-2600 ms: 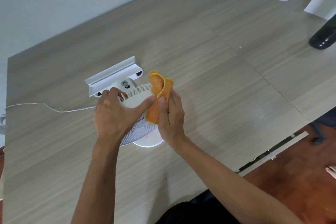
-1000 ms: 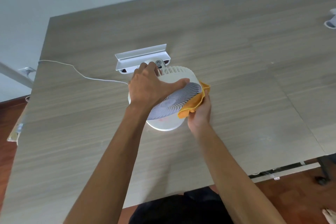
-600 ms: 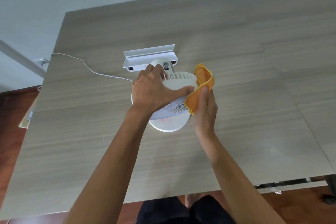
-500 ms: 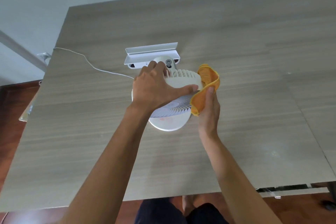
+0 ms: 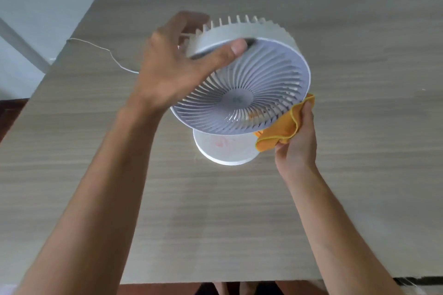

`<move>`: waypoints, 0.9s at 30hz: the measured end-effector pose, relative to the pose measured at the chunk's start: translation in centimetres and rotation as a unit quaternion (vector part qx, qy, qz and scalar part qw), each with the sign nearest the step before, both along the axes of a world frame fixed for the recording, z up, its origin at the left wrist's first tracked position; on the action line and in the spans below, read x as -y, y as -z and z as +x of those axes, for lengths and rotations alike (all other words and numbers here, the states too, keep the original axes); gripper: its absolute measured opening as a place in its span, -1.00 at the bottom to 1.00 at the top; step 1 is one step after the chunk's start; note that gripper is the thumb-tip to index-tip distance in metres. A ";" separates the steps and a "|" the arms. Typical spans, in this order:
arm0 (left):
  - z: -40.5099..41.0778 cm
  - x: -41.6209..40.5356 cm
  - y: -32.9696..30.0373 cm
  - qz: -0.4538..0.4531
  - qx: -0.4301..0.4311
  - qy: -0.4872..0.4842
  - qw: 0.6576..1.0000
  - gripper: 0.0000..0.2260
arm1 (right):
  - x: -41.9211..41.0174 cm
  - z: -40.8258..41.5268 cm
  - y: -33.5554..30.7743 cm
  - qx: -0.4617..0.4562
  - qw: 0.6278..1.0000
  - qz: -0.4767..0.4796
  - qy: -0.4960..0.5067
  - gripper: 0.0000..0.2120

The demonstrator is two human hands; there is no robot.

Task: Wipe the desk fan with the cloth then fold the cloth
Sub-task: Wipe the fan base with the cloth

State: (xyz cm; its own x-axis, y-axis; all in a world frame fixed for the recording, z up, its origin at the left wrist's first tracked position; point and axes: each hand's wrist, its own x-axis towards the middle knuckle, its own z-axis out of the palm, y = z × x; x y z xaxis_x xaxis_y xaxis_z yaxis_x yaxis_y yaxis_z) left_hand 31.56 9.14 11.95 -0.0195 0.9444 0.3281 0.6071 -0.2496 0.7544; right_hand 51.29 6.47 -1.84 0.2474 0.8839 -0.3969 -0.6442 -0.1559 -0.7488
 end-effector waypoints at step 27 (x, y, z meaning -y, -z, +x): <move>-1.5 6.5 21.6 -0.071 0.062 -0.011 0.996 -0.20 | 7.3 -2.3 6.6 0.482 0.861 0.151 0.058 -0.60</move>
State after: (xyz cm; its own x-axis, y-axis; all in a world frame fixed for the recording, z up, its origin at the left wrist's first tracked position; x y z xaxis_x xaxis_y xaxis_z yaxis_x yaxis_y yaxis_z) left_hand 30.01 2.69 -9.62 -0.0726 0.9799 0.1859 0.5111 -0.1235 0.8506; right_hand 48.97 -0.88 -8.48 0.4264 0.8583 0.2854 0.3007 0.1630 -0.9397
